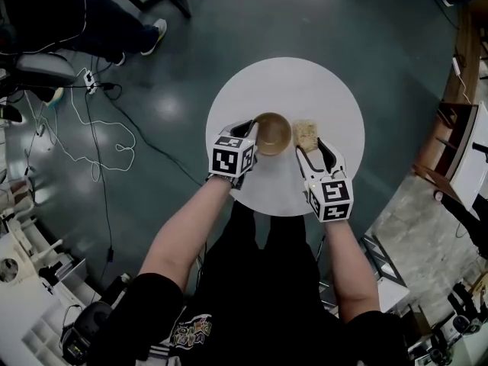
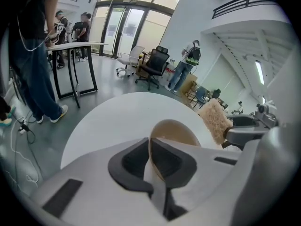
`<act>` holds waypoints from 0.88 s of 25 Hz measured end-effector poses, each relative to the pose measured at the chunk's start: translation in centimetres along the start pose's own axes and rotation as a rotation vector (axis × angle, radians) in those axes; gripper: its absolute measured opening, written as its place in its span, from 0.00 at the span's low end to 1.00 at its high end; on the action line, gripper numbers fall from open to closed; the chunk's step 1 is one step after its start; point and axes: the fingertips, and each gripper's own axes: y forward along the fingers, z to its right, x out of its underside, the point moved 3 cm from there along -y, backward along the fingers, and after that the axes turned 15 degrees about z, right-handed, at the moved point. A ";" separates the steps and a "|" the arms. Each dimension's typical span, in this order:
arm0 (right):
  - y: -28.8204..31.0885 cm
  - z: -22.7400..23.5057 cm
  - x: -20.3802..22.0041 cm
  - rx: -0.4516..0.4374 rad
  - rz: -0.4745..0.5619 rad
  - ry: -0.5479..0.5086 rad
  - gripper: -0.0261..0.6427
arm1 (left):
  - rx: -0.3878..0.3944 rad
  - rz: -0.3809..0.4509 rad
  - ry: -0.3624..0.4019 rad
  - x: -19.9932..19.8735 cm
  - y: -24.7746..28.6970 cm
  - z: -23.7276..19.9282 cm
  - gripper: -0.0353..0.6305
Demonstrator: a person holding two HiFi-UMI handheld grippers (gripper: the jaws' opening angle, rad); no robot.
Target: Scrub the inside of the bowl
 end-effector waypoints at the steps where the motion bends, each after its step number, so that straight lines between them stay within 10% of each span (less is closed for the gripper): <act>1: 0.2 -0.1 -0.3 -0.011 0.002 -0.009 0.38 | -0.002 0.003 0.001 -0.1 -0.1 0.0 0.09; 9: 1.6 -3.6 -2.3 -0.147 -0.044 -0.213 0.38 | 0.015 0.043 0.062 -2.4 -1.7 0.9 0.09; 22: 3.3 -8.5 -5.8 -0.335 -0.240 -1.039 0.37 | 0.071 0.088 0.461 -8.7 -6.3 1.9 0.09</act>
